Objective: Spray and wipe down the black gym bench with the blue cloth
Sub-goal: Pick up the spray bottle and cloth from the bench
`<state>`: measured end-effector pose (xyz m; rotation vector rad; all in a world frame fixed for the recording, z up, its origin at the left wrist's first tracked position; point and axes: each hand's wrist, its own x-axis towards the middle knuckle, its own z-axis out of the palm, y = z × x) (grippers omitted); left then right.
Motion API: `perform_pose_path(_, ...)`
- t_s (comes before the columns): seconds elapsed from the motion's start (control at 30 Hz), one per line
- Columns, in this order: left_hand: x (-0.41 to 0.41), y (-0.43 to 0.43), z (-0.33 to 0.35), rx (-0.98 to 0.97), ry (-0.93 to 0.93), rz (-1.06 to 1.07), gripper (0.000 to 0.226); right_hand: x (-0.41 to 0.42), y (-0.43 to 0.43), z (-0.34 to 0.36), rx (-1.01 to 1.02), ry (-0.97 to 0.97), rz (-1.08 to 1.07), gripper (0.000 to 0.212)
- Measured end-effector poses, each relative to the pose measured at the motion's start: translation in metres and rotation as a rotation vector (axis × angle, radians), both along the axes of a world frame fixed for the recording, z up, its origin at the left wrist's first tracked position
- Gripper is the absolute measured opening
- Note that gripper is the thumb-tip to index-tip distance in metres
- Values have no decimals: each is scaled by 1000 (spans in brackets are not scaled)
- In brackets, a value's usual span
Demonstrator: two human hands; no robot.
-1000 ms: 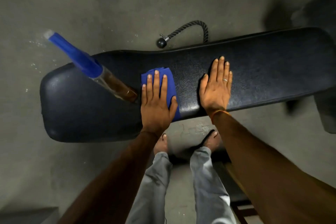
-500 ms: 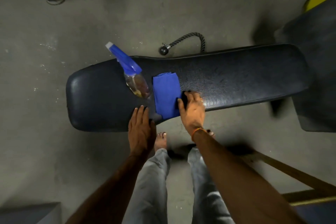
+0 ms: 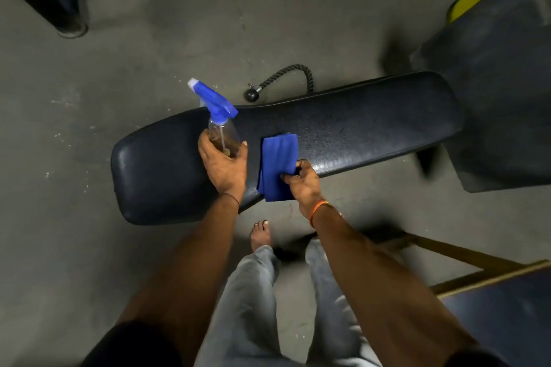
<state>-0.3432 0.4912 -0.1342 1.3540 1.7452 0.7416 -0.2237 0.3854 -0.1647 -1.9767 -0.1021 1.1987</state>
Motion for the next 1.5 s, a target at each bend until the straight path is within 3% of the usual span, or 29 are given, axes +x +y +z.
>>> perform_pose_path(0.17, 4, -14, 25, -69, 37, -116, 83, 11, -37, 32, 83, -52, -136, 35)
perform_pose_path(0.3, 12, -50, 39, -114, 94, -349, 75, 29, -78, 54, 69, -119, -257, 26)
perform_pose_path(0.57, 74, -136, 69, -169, 125, -831, 69, 63, -210, 89, 49, -221, -641, 29)
perform_pose_path(0.77, 137, -230, 99, -97, 102, -1180, 72, 76, -342, 102, -22, -342, -928, 28)
perform_pose_path(0.93, 194, -332, 117, -52, 103, -1476, 66, 82, -459, 104, -36, -312, -1246, 34)
perform_pose_path(1.1, 245, -434, 123, -65, 106, -1668, 69, 92, -560, 103, -10, -276, -1393, 36)
perform_pose_path(1.3, 285, -517, 107, -79, 117, -1722, 68, 105, -629, 88, 25, -129, -1318, 45)
perform_pose_path(1.4, 294, -538, 97, -92, 91, -1706, 71, 103, -644, 73, -366, -296, -957, 62)
perform_pose_path(1.5, 296, -549, 92, -63, 132, -1710, 68, 92, -646, 56, -480, -447, -561, 74)
